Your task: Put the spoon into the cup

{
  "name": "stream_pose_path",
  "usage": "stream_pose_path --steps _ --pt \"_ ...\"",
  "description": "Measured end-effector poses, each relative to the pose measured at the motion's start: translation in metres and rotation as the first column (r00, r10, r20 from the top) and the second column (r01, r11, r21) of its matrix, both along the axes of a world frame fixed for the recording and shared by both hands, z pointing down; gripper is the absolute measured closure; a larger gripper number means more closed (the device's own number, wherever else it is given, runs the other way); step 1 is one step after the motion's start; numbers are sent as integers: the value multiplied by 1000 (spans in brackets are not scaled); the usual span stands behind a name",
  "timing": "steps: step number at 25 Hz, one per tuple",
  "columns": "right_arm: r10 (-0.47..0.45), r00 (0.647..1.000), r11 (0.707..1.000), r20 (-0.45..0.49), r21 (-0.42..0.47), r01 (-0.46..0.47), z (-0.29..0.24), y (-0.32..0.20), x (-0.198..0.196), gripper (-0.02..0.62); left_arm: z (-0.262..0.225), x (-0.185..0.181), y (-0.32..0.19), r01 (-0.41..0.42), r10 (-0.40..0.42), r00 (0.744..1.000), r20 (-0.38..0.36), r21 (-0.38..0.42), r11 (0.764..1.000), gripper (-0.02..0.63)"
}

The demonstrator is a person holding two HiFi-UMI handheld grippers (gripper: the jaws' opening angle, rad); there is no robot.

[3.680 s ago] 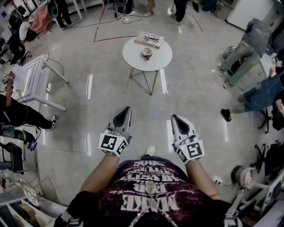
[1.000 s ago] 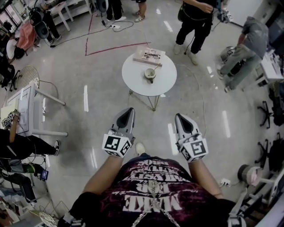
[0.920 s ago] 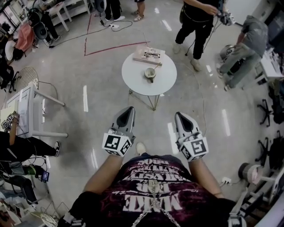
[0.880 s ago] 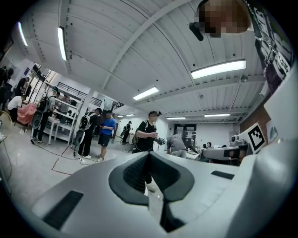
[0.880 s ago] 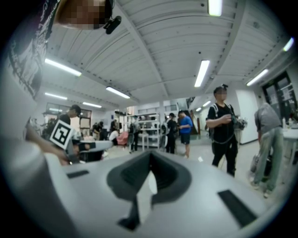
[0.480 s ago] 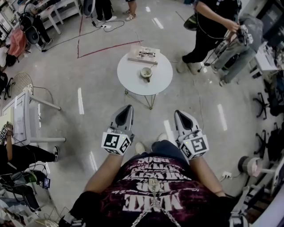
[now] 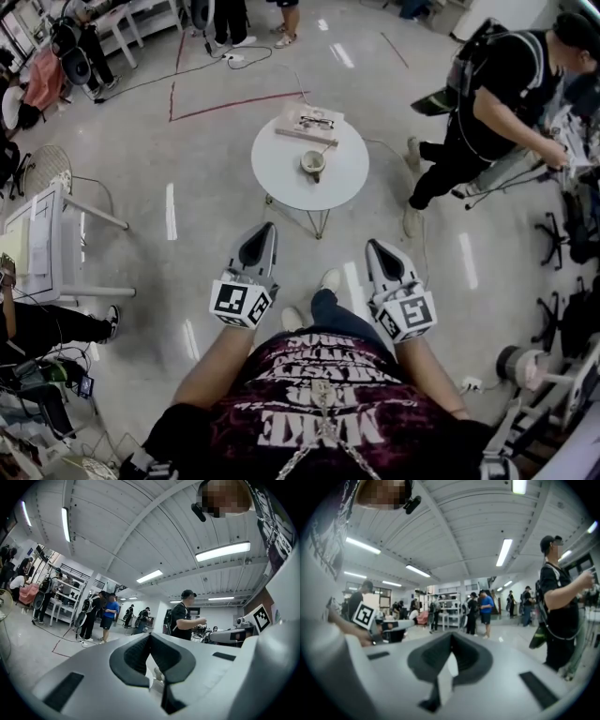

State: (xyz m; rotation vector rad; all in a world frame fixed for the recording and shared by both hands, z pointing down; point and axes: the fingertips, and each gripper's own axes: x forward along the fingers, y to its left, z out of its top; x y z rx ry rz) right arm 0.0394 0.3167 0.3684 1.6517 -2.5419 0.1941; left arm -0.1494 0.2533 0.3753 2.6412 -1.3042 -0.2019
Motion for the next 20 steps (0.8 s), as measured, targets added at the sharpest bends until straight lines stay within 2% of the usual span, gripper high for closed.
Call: stream_pose_path --steps 6,20 --pt "-18 1000 999 15 -29 18 12 -16 3 566 14 7 -13 4 -3 1000 10 -39 999 577" --pt "-52 998 995 27 -80 54 30 -71 24 566 35 49 -64 -19 21 1000 23 -94 995 577"
